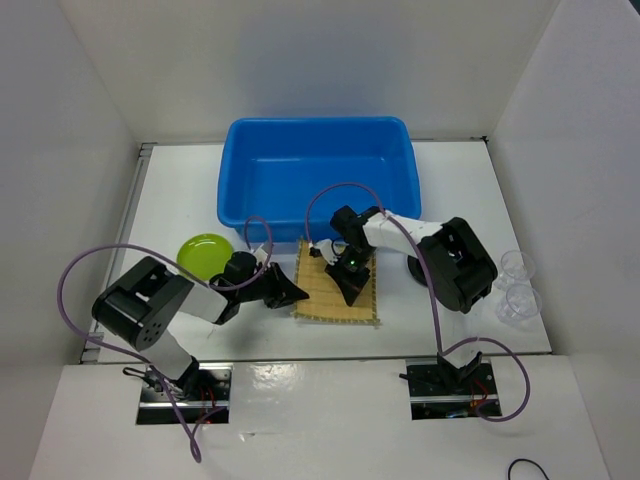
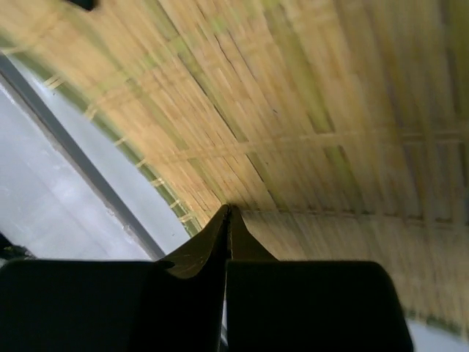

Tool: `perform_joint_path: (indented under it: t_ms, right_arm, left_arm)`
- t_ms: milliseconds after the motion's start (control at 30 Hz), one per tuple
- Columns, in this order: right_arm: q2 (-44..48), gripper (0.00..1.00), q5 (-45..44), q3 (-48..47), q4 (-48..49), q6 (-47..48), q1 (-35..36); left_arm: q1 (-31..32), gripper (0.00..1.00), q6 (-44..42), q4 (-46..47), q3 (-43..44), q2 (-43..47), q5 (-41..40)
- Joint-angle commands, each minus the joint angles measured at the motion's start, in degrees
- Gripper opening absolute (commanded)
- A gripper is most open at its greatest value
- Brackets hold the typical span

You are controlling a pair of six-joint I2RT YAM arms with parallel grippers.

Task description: Place the mixed dishes into the plastic bin

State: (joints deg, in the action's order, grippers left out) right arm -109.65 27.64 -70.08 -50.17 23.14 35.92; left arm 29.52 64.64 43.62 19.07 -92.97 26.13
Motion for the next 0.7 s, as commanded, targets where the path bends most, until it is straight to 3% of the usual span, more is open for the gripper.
perform_joint_path:
  t_ms: [0,67,200,333,500,567,667]
  right_arm:
    - [-1.9,0.0,-1.9,0.4,1.4,1.5,0.6]
    - [1.0,0.0,-1.3,0.4,1.4,2.6,0.6]
    - [10.8,0.0,-1.6,2.9,2.2,3.7,-1.5]
    - [21.8,0.0,3.7,3.6,-0.4,5.9,-8.4]
    - [39.4,0.0,10.5,4.3,-1.9,8.4,-25.1]
    - [44.9,0.0,11.2,7.5,1.6,6.4,-32.2]
    - [54.3,0.06,8.3,10.1,8.8,0.6,-36.9]
  left_arm:
    - [1.2,0.1,-3.0,-2.0,-0.6,0.9,-0.1]
    - [1.8,0.03,-3.6,-6.8,0.5,4.2,-0.9]
    - [3.8,0.0,-5.9,-21.3,3.9,14.0,-3.9]
    - [5.3,0.0,-6.5,-37.1,8.4,28.4,-6.7]
    - [5.3,0.0,-7.1,-53.5,14.1,43.1,-6.7]
    - [5.3,0.0,-7.1,-58.5,18.7,46.4,-6.7]
    - [4.8,0.0,-7.1,-64.5,28.2,48.4,-7.7]
